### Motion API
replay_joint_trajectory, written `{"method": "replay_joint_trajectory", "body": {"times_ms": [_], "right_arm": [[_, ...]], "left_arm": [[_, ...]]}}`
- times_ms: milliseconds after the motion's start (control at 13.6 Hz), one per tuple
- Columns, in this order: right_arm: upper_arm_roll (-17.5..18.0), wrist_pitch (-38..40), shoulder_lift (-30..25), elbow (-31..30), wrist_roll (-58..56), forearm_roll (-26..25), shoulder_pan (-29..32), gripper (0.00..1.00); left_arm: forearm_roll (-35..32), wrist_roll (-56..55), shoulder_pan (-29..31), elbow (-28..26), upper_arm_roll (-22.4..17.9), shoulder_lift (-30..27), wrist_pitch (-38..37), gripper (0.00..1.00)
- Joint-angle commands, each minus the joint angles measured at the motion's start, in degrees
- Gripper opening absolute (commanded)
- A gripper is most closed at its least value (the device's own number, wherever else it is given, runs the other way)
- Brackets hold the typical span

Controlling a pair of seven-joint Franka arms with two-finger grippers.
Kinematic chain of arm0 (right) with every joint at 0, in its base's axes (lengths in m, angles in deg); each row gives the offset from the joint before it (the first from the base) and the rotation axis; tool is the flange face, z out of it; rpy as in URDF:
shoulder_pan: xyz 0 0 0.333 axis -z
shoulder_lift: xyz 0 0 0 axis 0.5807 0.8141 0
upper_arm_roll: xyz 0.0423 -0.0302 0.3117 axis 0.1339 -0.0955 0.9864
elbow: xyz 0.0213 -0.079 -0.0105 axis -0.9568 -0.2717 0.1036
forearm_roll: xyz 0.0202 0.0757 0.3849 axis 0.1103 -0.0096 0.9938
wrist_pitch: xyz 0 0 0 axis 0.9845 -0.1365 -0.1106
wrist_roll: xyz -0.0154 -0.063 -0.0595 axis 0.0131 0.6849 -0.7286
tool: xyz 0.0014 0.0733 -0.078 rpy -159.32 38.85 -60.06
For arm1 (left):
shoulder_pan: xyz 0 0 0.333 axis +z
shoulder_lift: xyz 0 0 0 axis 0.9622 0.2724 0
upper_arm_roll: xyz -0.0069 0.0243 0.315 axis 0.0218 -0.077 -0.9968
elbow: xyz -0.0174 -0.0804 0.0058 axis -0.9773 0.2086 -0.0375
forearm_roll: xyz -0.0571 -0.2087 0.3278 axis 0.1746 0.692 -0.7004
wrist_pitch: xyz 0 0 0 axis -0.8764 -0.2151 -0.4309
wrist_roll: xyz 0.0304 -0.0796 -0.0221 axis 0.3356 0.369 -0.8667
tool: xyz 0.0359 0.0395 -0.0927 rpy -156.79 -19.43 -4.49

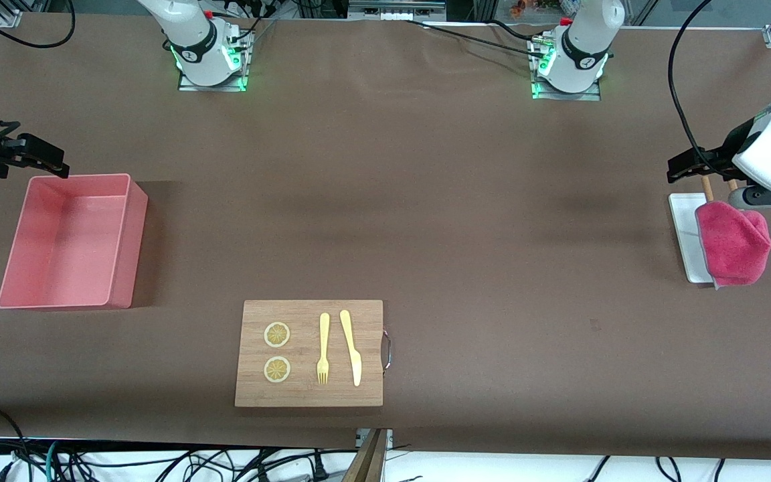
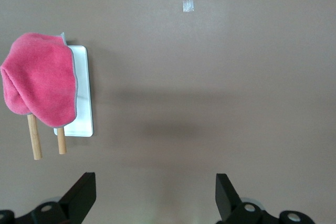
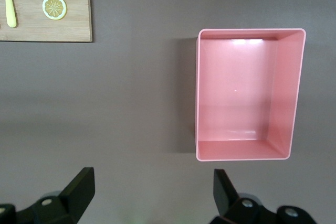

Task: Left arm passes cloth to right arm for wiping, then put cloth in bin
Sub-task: 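Lower the left gripper onto the pink cloth on the white tray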

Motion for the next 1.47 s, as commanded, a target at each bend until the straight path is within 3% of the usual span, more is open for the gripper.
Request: {"method": "replay_joint_trajectory", "body": {"times_ms": [0, 220, 440, 660, 880, 1247, 1393], "right_arm": [[-0.08, 0.30, 0.53, 1.27, 0.44, 1.06, 0.31, 1.00], [0.01, 0.21, 0.53, 1.27, 0.44, 0.97, 0.31, 1.00], [0.01, 0.21, 0.53, 1.27, 0.45, 1.06, 0.31, 1.00], [-0.08, 0.21, 0.53, 1.27, 0.45, 1.06, 0.31, 1.00], [-0.08, 0.21, 0.53, 1.27, 0.45, 1.06, 0.31, 1.00], [-0.08, 0.21, 0.53, 1.27, 0.45, 1.06, 0.31, 1.00], [-0.08, 0.21, 0.62, 1.27, 0.44, 1.06, 0.31, 1.00]], "left_arm": [[0.01, 0.50, 0.28, 0.17, -0.01, 0.69, 0.39, 1.00], [-2.00, 2.15, 2.20, 1.39, -0.01, 2.35, 0.83, 1.00], [-5.08, 9.17, 7.63, 9.11, -0.10, 11.38, 0.92, 1.00], [-7.02, 17.61, 13.44, 13.34, -0.10, 20.18, 3.53, 1.00], [-7.11, 23.77, 18.54, 13.35, -0.10, 25.64, 10.13, 1.00], [-7.11, 25.46, 21.11, 13.35, -0.10, 28.37, 11.20, 1.00], [-7.11, 25.63, 21.80, 13.35, -0.10, 29.08, 11.20, 0.86]]}}
